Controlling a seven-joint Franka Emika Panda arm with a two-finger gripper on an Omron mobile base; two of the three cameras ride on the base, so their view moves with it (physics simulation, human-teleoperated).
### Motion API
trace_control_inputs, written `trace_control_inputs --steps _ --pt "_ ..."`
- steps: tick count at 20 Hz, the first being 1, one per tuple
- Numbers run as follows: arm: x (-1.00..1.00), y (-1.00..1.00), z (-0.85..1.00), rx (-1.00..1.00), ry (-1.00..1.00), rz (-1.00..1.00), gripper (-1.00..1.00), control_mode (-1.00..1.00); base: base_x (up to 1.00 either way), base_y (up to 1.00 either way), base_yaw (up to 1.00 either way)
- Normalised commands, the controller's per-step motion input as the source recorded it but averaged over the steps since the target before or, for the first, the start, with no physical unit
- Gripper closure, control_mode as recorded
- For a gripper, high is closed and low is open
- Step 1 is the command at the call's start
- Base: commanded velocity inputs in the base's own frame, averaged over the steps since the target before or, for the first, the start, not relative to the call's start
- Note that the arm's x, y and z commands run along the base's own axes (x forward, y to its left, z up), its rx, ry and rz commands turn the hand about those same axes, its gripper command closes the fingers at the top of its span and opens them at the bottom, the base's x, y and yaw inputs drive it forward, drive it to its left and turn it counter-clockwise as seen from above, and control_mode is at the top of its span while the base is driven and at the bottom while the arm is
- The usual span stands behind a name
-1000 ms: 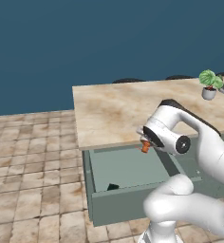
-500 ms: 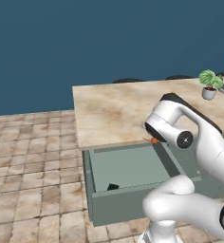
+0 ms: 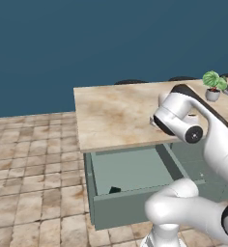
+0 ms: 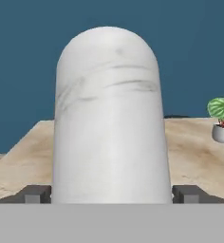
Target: Restock the sink supplies by placing the sponge and soap dispenser on the counter and next to the sink. Make sure the soap dispenser is upright.
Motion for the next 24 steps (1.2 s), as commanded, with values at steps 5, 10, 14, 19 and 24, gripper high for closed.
trace_control_inputs --steps 5,10,14,19,24 --pt "-0.31 -0.19 0.91 -0.49 0.01 0.00 1.00 -1.00 0.00 0.00 0.00" --pt "-0.44 -0.29 0.68 -0.59 -0.01 0.00 1.00 -1.00 0.00 0.00 0.00" --pt "-0.57 -0.18 0.51 -0.67 -0.10 0.00 1.00 -1.00 0.00 0.00 0.00" --pt "-0.19 -0.01 0.57 -0.84 -0.03 0.05 1.00 -1.00 0.00 0.00 0.00" --pt "-0.01 -0.08 0.56 -0.86 0.00 0.06 1.00 -1.00 0.00 0.00 0.00"
